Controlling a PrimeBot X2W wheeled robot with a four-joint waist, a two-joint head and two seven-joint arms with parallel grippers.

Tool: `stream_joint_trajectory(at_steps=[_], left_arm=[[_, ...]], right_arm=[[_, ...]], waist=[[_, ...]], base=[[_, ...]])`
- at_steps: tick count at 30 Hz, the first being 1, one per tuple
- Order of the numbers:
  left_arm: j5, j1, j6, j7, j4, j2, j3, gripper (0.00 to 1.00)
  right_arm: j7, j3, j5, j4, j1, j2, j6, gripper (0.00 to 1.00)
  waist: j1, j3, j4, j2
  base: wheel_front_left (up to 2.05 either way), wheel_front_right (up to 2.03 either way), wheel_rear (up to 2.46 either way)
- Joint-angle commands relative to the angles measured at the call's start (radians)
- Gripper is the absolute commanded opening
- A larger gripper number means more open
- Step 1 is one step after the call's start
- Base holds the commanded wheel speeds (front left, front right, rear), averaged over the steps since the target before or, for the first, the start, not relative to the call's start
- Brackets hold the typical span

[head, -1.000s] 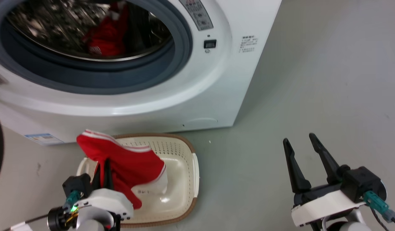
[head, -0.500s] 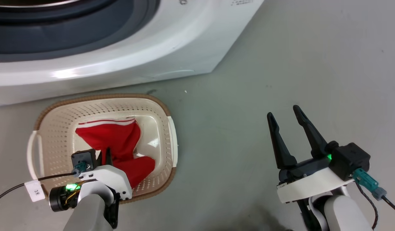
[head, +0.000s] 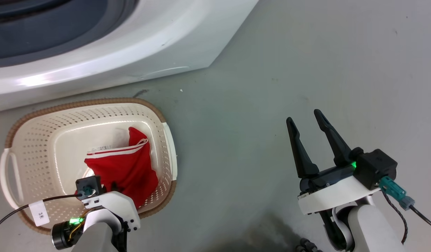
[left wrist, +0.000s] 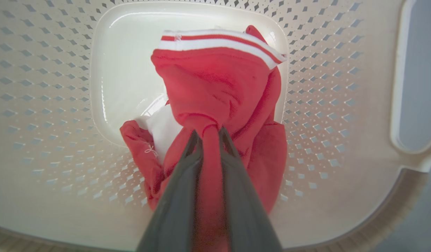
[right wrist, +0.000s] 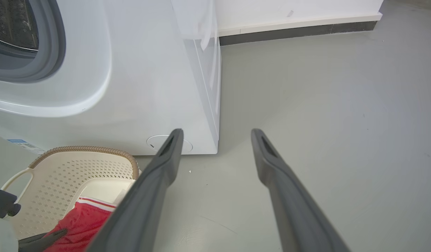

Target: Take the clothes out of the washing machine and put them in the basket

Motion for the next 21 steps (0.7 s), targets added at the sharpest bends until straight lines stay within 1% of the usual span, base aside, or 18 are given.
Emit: stream_joint_trajectory(at_steps=[1, 5, 10, 16, 18, 21], left_arm=[[0.002, -0.005, 0.005, -0.003, -0.003, -0.004, -0.001, 1.0], [0.006, 0.038, -0.006, -0.003, -0.038, -0.026, -0.005, 1.0], [0.012, 0.103, -0.015, -0.003, -0.158, -0.053, -0.003, 1.0], [0.013, 0.191, 0.001, -0.003, -0.314, -0.066, -0.008, 1.0], [-0.01, 0.214, 0.001, -0.003, -0.36, -0.067, -0.029, 1.0], [-0.032, 0.237, 0.021, -0.003, -0.436, -0.067, -0.076, 1.0]], right_arm=[[-0.007, -0.005, -0.004, 0.001, 0.002, 0.002, -0.001, 1.0], [-0.005, -0.025, -0.027, 0.007, 0.03, 0.001, -0.001, 1.0], [0.015, -0.06, -0.048, -0.018, 0.074, 0.001, -0.001, 1.0], [0.056, -0.099, -0.062, -0.058, 0.14, 0.001, -0.001, 1.0], [0.068, -0.102, -0.062, -0.073, 0.163, 0.001, -0.001, 1.0], [0.084, -0.108, -0.064, -0.091, 0.193, 0.001, -0.001, 1.0]], waist=[[-0.0002, -0.028, 0.019, 0.0], [-0.0002, -0.108, 0.059, 0.0], [-0.0002, -0.22, 0.105, 0.0], [-0.0002, -0.323, 0.15, 0.0], [-0.0002, -0.349, 0.159, 0.0], [-0.0002, -0.386, 0.17, 0.0]], base=[[0.0, 0.0, 0.0], [0.0, 0.0, 0.0], [0.0, 0.0, 0.0], [0.0, 0.0, 0.0], [0.0, 0.0, 0.0], [0.0, 0.0, 0.0]])
